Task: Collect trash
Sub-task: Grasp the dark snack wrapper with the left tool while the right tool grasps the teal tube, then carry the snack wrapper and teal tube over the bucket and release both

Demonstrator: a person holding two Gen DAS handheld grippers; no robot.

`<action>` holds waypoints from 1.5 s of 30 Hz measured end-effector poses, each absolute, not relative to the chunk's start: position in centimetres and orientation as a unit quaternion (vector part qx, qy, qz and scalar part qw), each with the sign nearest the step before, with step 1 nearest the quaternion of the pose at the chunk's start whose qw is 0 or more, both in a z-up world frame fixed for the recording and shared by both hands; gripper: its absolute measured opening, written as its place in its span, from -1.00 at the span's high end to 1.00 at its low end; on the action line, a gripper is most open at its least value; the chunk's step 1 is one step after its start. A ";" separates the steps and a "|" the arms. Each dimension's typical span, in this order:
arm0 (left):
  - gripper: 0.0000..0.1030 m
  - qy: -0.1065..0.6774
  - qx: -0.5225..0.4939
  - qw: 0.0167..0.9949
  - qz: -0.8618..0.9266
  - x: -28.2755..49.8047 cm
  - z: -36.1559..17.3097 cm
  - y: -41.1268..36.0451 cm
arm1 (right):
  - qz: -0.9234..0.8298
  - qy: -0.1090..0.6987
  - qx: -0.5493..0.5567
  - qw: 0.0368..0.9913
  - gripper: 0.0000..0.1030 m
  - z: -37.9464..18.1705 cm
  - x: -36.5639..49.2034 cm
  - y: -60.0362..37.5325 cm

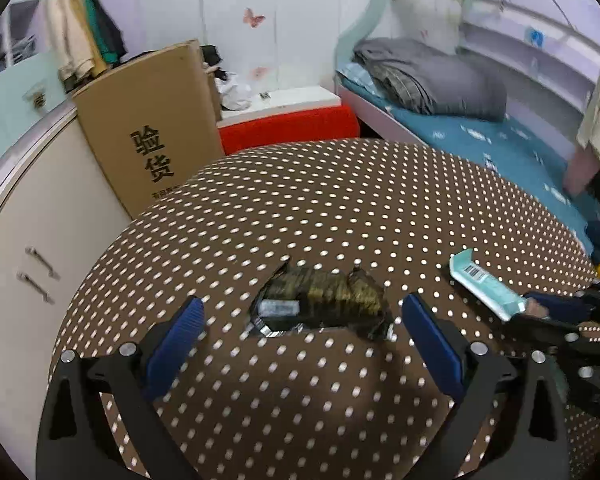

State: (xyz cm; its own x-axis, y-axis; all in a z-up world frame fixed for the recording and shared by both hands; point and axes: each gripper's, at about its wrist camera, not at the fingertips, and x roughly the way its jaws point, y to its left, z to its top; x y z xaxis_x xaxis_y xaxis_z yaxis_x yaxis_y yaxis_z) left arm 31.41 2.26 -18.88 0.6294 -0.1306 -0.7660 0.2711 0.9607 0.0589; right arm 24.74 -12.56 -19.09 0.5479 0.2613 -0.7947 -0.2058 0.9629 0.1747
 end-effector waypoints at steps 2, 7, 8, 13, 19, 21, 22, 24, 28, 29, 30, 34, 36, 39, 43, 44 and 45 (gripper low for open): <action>-0.89 0.423 0.096 0.893 -0.121 32.2 -19.4 1.5 | 0.132 0.454 0.032 0.881 0.57 -19.0 24.8 -12.9; -0.37 0.441 0.083 0.882 -0.144 33.0 -20.7 1.1 | 0.135 0.447 0.043 0.883 0.57 -18.5 24.6 -14.0; -0.36 0.441 0.085 0.881 -0.148 32.9 -20.8 1.0 | 0.136 0.445 0.046 0.884 0.57 -18.4 24.4 -14.3; -0.10 0.443 0.071 0.879 -0.162 32.1 -21.3 1.0 | 0.134 0.444 0.057 0.884 0.57 -18.3 24.1 -15.7; -0.10 0.442 0.061 0.879 -0.170 30.6 -21.0 0.9 | 0.134 0.445 0.068 0.883 0.57 -18.2 23.1 -16.9; -0.10 0.439 0.057 0.880 -0.174 30.0 -20.5 0.7 | 0.133 0.443 0.075 0.883 0.57 -18.1 22.7 -17.5; -0.10 0.436 0.056 0.881 -0.176 29.7 -20.3 0.6 | 0.131 0.442 0.077 0.884 0.57 -18.0 22.5 -17.7; -0.10 0.430 0.056 0.883 -0.180 29.2 -19.6 0.3 | 0.128 0.438 0.083 0.886 0.57 -17.7 22.3 -18.2; -0.10 0.415 0.054 0.888 -0.193 28.1 -18.2 -0.7 | 0.121 0.427 0.089 0.892 0.58 -17.0 21.9 -19.6; -0.10 0.411 0.053 0.889 -0.196 27.9 -17.9 -1.0 | 0.119 0.424 0.090 0.893 0.58 -16.8 21.8 -19.9; -0.10 0.409 0.052 0.889 -0.198 27.5 -17.5 -1.2 | 0.117 0.421 0.091 0.895 0.58 -16.5 21.6 -20.3; -0.10 0.399 0.050 0.891 -0.210 26.8 -16.4 -2.4 | 0.115 0.418 0.092 0.897 0.58 -16.2 21.3 -21.4; -0.10 0.397 0.053 0.891 -0.213 26.5 -16.2 -3.0 | 0.125 0.434 0.088 0.888 0.58 -16.8 21.1 -21.5; -0.10 0.398 0.055 0.890 -0.216 26.0 -16.2 -3.5 | 0.131 0.458 0.073 0.876 0.55 -18.0 21.0 -21.4; -0.10 0.402 0.058 0.888 -0.216 25.3 -16.4 -3.8 | 0.136 0.476 0.052 0.867 -0.07 -19.0 21.2 -20.9; -0.10 0.402 0.058 0.888 -0.216 25.1 -16.4 -3.8 | 0.136 0.476 0.048 0.868 -0.07 -19.0 21.3 -20.9; -0.10 0.403 0.058 0.887 -0.216 25.0 -16.4 -3.8 | 0.134 0.479 0.039 0.866 -0.07 -19.2 21.7 -20.7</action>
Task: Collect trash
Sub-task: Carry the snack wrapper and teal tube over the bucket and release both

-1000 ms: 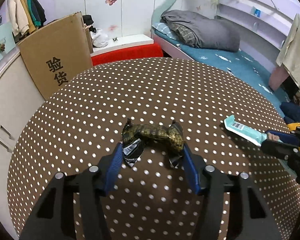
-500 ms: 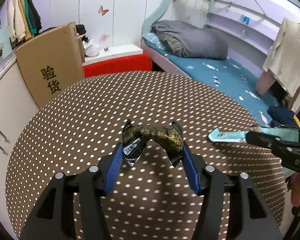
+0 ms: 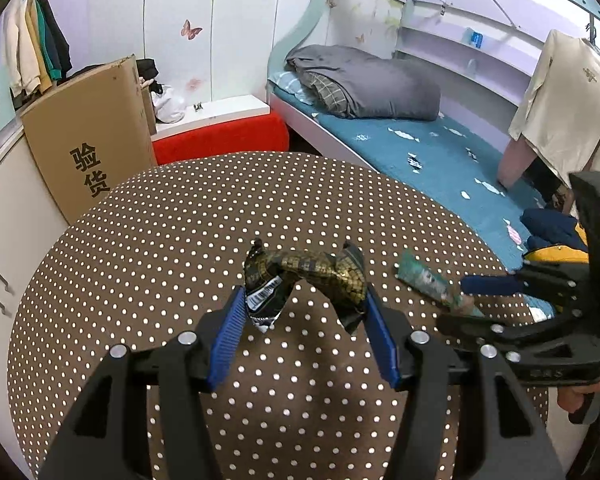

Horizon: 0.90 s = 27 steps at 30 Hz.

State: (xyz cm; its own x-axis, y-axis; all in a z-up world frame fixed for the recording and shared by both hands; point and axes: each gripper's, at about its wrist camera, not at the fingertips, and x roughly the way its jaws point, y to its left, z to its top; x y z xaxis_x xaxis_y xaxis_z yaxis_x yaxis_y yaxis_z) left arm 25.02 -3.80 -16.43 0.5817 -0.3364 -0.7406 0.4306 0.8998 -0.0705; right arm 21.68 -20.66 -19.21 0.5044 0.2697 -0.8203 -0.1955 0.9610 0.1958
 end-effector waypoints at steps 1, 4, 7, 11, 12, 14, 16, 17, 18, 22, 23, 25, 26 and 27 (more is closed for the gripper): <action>-0.10 0.404 0.058 0.887 -0.216 24.9 -16.4 -3.8 | 0.133 0.482 0.033 0.865 -0.07 -19.4 21.9 -20.5; -0.10 0.405 0.058 0.887 -0.216 24.5 -16.4 -3.8 | 0.126 0.481 0.001 0.867 0.08 -20.0 22.4 -19.6; -0.10 0.405 0.058 0.887 -0.216 24.3 -16.2 -3.7 | 0.110 0.480 -0.027 0.870 0.50 -20.1 22.4 -19.2; -0.10 0.402 0.060 0.887 -0.220 24.1 -15.7 -4.1 | 0.119 0.471 0.005 0.874 0.50 -19.8 21.9 -20.5; -0.10 0.401 0.061 0.887 -0.222 24.1 -15.5 -4.2 | 0.124 0.466 0.017 0.876 0.50 -19.6 21.7 -20.9; -0.10 0.398 0.062 0.887 -0.226 24.0 -15.3 -4.7 | 0.132 0.451 0.043 0.881 0.50 -18.8 21.2 -22.0; -0.10 0.393 0.063 0.887 -0.232 23.9 -14.8 -5.4 | 0.129 0.436 0.060 0.889 0.50 -17.8 20.9 -23.3; -0.10 0.390 0.062 0.888 -0.236 23.9 -14.4 -5.9 | 0.127 0.427 0.073 0.892 0.50 -17.2 20.7 -24.3; -0.10 0.388 0.062 0.888 -0.239 23.9 -14.2 -6.3 | 0.125 0.420 0.083 0.895 0.50 -16.7 20.5 -25.1; -0.10 0.376 0.057 0.888 -0.257 23.9 -12.9 -8.5 | 0.117 0.395 0.115 0.904 0.50 -15.0 20.1 -28.1; -0.10 0.374 0.057 0.888 -0.261 23.9 -12.6 -9.1 | 0.114 0.386 0.125 0.907 0.50 -14.5 19.8 -29.1; -0.10 0.368 0.055 0.887 -0.272 23.9 -11.9 -10.6 | 0.106 0.373 0.135 0.912 0.50 -13.7 19.4 -30.8; -0.10 0.366 0.054 0.886 -0.278 23.9 -11.6 -11.3 | 0.101 0.366 0.140 0.914 0.50 -13.3 19.3 -31.6; -0.10 0.364 0.054 0.886 -0.284 23.9 -11.3 -12.0 | 0.095 0.360 0.144 0.917 0.50 -12.9 19.3 -32.3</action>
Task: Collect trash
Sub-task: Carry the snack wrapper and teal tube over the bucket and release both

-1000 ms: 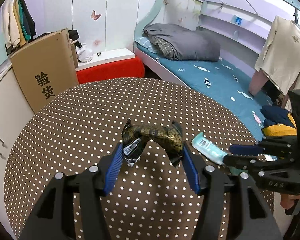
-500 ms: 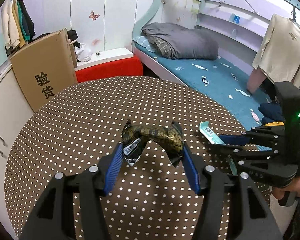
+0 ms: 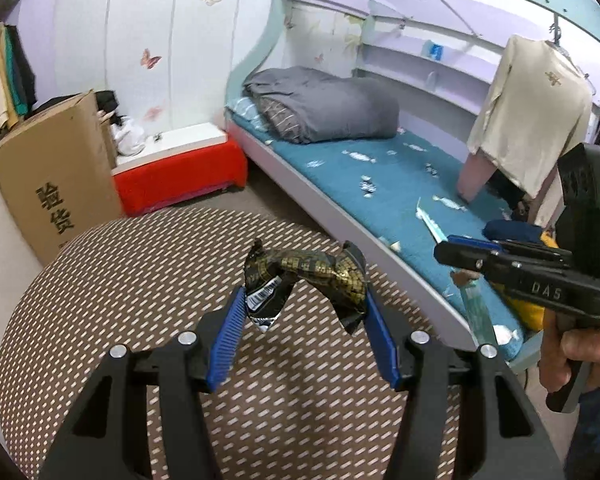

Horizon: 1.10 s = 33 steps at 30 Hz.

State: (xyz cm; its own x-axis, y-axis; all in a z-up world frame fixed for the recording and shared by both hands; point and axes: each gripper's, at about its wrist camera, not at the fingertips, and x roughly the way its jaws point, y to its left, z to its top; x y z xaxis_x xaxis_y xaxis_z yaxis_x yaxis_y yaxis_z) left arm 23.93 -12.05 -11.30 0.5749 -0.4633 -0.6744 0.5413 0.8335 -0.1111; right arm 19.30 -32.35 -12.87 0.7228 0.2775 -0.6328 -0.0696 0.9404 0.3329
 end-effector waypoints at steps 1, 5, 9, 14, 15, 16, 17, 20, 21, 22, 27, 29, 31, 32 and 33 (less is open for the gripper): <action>-0.10 0.360 0.055 0.885 -0.290 24.0 -10.9 -13.2 | 0.086 0.351 0.151 0.920 0.50 -12.4 19.0 -33.5; -0.10 0.354 0.057 0.879 -0.314 24.1 -10.1 -16.9 | 0.050 0.326 0.167 0.929 0.50 -11.0 17.9 -37.8; -0.10 0.356 0.061 0.870 -0.337 24.3 -10.1 -21.0 | 0.012 0.310 0.184 0.933 0.50 -10.5 17.3 -42.1; -0.10 0.372 0.078 0.851 -0.362 24.8 -11.3 -26.2 | -0.025 0.312 0.205 0.928 0.50 -11.9 17.1 -46.2; -0.10 0.375 0.085 0.848 -0.364 24.8 -11.7 -27.1 | -0.032 0.318 0.211 0.924 0.50 -12.7 17.4 -47.1; -0.10 0.380 0.095 0.843 -0.368 24.9 -12.2 -28.3 | -0.036 0.323 0.216 0.921 0.50 -13.1 17.6 -47.7; -0.10 0.386 0.104 0.839 -0.370 25.2 -12.7 -29.2 | -0.042 0.330 0.224 0.916 0.50 -14.0 18.1 -48.3; -0.10 0.408 0.134 0.823 -0.372 25.9 -14.9 -32.1 | -0.052 0.351 0.238 0.904 0.50 -16.4 19.3 -49.8; -0.10 0.413 0.142 0.818 -0.373 26.1 -15.5 -32.6 | -0.055 0.357 0.242 0.901 0.50 -17.1 19.6 -50.2; -0.10 0.419 0.155 0.813 -0.373 26.3 -16.3 -33.5 | -0.057 0.364 0.248 0.896 0.50 -18.0 19.9 -50.7; -0.12 0.444 0.204 0.787 -0.376 26.9 -19.7 -37.3 | -0.061 0.397 0.267 0.876 0.50 -21.9 21.6 -52.2; -0.14 0.453 0.218 0.779 -0.375 27.2 -20.8 -38.2 | -0.061 0.413 0.264 0.869 0.49 -23.3 22.5 -52.3; -0.15 0.461 0.229 0.771 -0.374 27.5 -21.8 -39.0 | -0.059 0.422 0.264 0.865 0.49 -24.2 22.8 -52.3; -0.18 0.464 0.235 0.767 -0.376 27.7 -22.3 -39.4 | -0.057 0.426 0.264 0.863 0.48 -24.6 23.1 -52.3; -0.26 0.466 0.240 0.764 -0.376 27.7 -22.6 -39.7 | -0.056 0.430 0.265 0.861 0.47 -25.1 23.4 -52.4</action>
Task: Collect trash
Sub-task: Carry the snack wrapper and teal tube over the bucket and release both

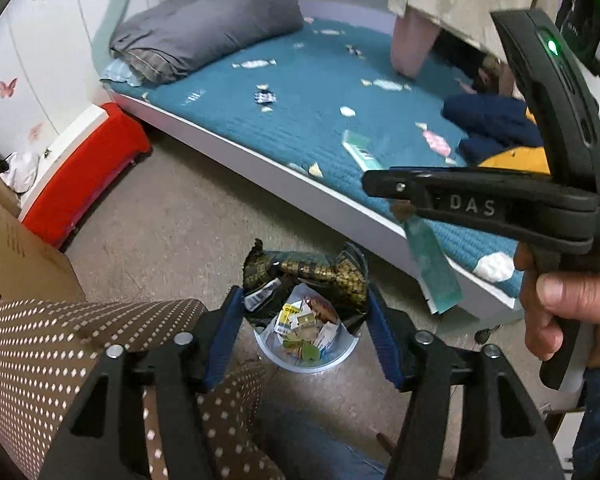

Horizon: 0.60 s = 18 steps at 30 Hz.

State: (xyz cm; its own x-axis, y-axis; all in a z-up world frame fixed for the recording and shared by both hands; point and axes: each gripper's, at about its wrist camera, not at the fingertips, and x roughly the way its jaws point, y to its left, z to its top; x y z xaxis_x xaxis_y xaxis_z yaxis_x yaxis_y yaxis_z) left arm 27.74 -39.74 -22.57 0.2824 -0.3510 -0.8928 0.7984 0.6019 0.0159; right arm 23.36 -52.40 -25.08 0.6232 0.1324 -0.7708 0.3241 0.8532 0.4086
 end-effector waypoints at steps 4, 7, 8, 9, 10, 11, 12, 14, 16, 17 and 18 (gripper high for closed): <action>-0.75 0.468 0.271 0.756 -0.369 28.2 -23.7 -40.8 | -0.055 0.443 0.276 0.851 0.40 -26.6 24.3 -52.9; -0.76 0.475 0.276 0.752 -0.364 28.7 -24.1 -40.9 | -0.057 0.451 0.289 0.843 -0.30 -27.9 24.7 -53.4; -0.76 0.475 0.275 0.755 -0.359 29.0 -24.1 -40.8 | -0.056 0.452 0.292 0.841 -0.30 -28.2 24.7 -53.4; -0.76 0.476 0.271 0.757 -0.356 29.4 -24.0 -40.7 | -0.053 0.455 0.300 0.837 -0.31 -28.6 24.7 -53.5; -0.76 0.477 0.262 0.760 -0.355 29.5 -23.8 -40.4 | -0.054 0.457 0.306 0.834 -0.42 -28.8 24.6 -53.5; -0.76 0.477 0.253 0.763 -0.355 29.6 -23.7 -39.9 | -0.058 0.457 0.310 0.831 -0.59 -29.0 24.3 -53.6; -0.76 0.476 0.245 0.767 -0.354 29.6 -23.5 -39.6 | -0.063 0.457 0.314 0.830 -0.67 -29.1 24.0 -53.6; -0.76 0.470 0.229 0.777 -0.350 29.6 -22.8 -38.7 | -0.069 0.458 0.320 0.826 -0.86 -29.2 23.6 -53.7; -0.76 0.462 0.216 0.787 -0.346 29.2 -22.2 -37.9 | -0.076 0.461 0.322 0.823 -0.88 -29.2 23.0 -53.5; -0.77 0.458 0.207 0.793 -0.344 29.0 -21.7 -37.4 | -0.080 0.463 0.320 0.823 -0.88 -29.0 22.6 -53.3; -0.79 0.455 0.200 0.797 -0.342 28.8 -21.4 -37.0 | -0.082 0.464 0.318 0.823 -0.88 -28.9 22.4 -53.2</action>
State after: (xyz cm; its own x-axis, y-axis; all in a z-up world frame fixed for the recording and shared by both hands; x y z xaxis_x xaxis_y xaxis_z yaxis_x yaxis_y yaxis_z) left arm 28.81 -36.98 -21.39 0.3519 -0.3636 -0.8625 0.7280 0.6856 0.0080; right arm 22.41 -53.19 -28.95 0.5565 0.1600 -0.8153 0.4295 0.7846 0.4471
